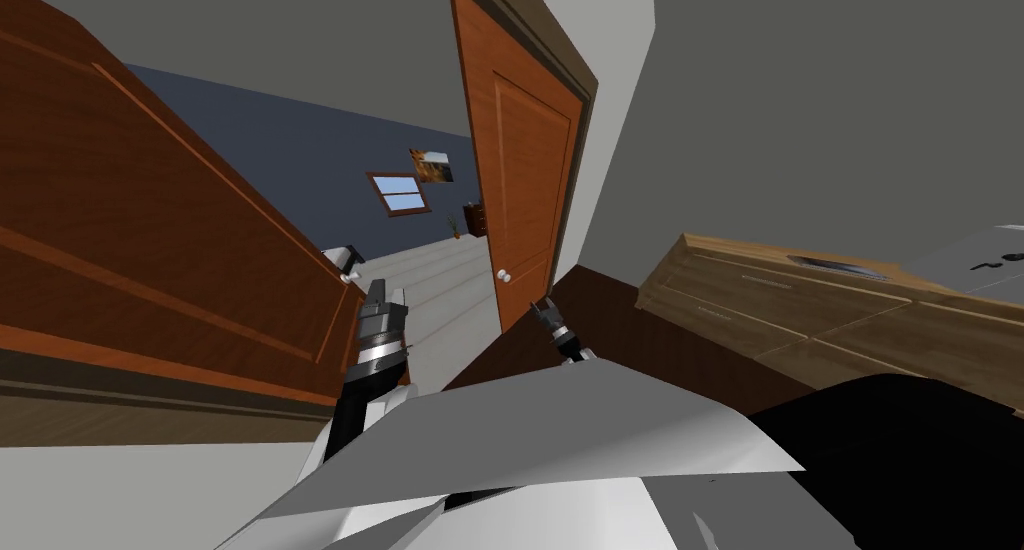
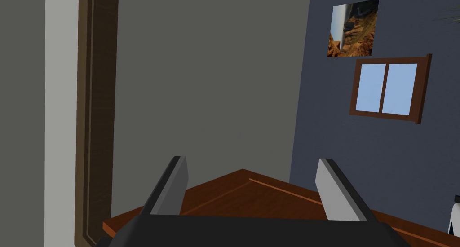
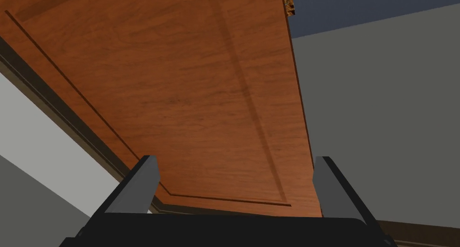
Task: Push the door open
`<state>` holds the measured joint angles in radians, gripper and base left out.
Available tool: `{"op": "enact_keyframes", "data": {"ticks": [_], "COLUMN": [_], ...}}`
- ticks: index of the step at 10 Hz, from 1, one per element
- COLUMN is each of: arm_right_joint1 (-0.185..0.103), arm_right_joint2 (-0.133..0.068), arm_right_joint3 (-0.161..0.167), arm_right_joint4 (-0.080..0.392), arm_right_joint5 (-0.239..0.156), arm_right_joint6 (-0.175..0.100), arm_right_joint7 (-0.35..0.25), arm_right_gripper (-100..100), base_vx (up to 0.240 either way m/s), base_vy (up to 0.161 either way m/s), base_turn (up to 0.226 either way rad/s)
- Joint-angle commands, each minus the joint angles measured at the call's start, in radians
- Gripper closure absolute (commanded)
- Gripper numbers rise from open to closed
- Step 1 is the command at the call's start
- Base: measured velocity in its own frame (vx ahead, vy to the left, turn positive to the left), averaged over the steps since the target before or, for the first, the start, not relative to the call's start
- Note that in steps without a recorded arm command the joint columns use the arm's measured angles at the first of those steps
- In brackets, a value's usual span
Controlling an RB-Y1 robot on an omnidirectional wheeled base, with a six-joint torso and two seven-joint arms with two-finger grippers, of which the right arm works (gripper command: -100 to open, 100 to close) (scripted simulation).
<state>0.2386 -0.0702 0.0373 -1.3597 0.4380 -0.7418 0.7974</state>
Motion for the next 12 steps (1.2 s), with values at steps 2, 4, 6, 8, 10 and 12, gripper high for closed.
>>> {"op": "enact_keyframes", "data": {"ticks": [2, 4, 6, 8, 10, 12], "arm_right_joint1": [-0.011, -0.022, -0.033, -0.039, -0.049, -0.057], "arm_right_joint2": [0.009, 0.020, 0.031, 0.039, 0.051, 0.064], "arm_right_joint3": [0.001, 0.001, 0.001, 0.001, 0.000, 0.000], "arm_right_joint4": [0.058, 0.108, 0.156, 0.185, 0.227, 0.264], "arm_right_joint5": [0.037, 0.064, 0.090, 0.106, 0.129, 0.149], "arm_right_joint6": [-0.012, -0.023, -0.034, -0.040, -0.050, -0.058], "arm_right_joint7": [0.059, 0.104, 0.148, 0.174, 0.212, 0.246], "arm_right_gripper": [-100, -100, -100, -100, -100, -100], "base_vx": [0.133, 0.129, 0.134, 0.083, 0.097, 0.131], "base_vy": [-0.053, -0.085, -0.073, -0.045, -0.038, -0.095], "base_turn": [0.100, 0.108, 0.095, 0.056, 0.081, 0.090]}}
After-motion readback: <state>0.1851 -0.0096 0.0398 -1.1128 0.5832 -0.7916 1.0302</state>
